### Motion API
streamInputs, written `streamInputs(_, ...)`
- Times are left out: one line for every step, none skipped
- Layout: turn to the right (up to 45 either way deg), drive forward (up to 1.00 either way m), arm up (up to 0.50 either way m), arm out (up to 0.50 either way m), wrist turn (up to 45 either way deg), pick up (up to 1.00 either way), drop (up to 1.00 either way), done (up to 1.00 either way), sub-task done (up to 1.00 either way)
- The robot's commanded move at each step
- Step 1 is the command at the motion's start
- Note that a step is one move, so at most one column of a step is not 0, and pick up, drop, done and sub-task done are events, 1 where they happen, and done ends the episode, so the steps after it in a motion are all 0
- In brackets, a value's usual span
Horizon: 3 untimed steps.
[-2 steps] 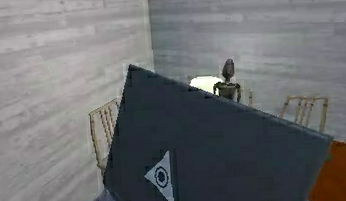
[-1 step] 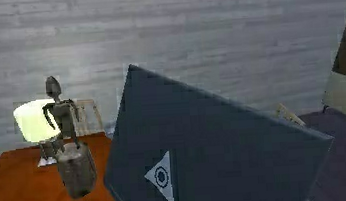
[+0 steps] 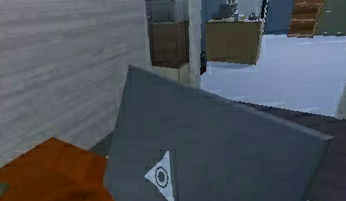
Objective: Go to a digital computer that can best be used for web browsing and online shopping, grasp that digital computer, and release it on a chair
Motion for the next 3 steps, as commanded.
streamInputs(15.0, 0.0, 0.0, 0.0, 0.0, 0.0, 0.0, 0.0, 0.0)
streamInputs(0.0, 0.8, 0.0, 0.0, 0.0, 0.0, 0.0, 0.0, 0.0)
streamInputs(-15.0, 0.0, 0.0, 0.0, 0.0, 0.0, 0.0, 0.0, 0.0)
